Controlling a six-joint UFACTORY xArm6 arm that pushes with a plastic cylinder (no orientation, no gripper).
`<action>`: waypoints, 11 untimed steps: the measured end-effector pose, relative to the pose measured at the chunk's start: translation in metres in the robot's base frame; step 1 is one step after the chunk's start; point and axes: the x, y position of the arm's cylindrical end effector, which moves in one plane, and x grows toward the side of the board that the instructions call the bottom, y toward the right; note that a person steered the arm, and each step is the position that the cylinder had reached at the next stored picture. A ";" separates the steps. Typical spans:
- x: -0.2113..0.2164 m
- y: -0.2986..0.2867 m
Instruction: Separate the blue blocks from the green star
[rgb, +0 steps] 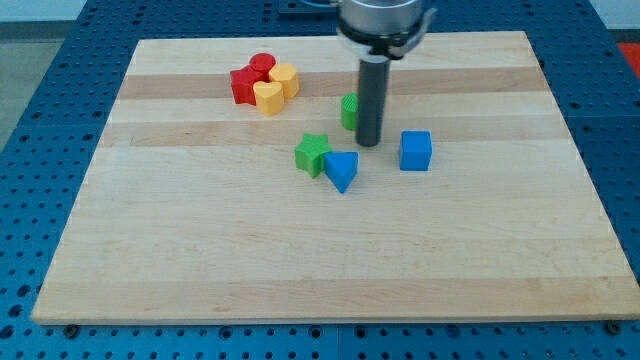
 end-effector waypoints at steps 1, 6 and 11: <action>-0.013 -0.043; 0.038 0.059; 0.046 0.016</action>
